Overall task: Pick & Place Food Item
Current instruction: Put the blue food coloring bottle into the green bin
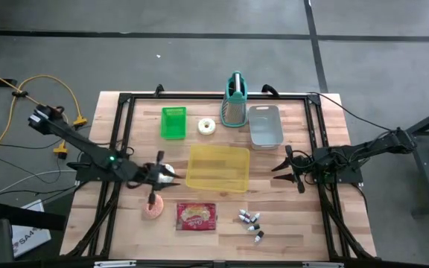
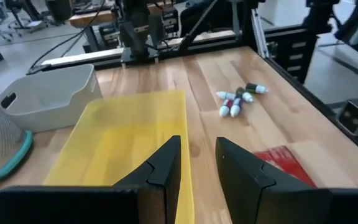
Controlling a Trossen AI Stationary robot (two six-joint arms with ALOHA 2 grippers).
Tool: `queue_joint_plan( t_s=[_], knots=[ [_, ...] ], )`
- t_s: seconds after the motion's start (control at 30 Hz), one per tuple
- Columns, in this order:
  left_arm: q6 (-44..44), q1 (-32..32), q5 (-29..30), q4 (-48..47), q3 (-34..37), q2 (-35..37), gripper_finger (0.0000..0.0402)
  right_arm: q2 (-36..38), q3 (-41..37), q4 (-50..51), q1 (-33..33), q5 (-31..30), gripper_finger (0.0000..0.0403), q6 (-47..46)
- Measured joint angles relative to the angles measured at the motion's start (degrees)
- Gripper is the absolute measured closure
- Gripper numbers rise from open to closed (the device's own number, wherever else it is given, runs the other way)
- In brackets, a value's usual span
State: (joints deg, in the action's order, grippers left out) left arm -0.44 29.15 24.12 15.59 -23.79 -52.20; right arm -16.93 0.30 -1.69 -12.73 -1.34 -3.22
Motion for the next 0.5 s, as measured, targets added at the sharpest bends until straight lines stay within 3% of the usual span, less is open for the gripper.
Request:
queue_joint_plan(
  t_s=[0.1, 0.23, 0.5],
  knots=[
    [0.03, -1.42, -0.55, 7.66, -0.13, -6.50, 0.0307, 0.00, 0.00, -0.01, 0.00, 0.00, 0.0289, -0.01],
    [-0.83, -3.35, -5.87, 17.14, -0.56, -13.78, 0.0307, 0.00, 0.00, -0.02, -0.02, 0.01, 0.0289, -0.02],
    [-3.73, -4.74, -9.13, 15.89, -8.31, -23.55, 0.0307, 0.00, 0.00, -0.02, 0.00, -0.01, 0.0289, 0.00]
  ],
)
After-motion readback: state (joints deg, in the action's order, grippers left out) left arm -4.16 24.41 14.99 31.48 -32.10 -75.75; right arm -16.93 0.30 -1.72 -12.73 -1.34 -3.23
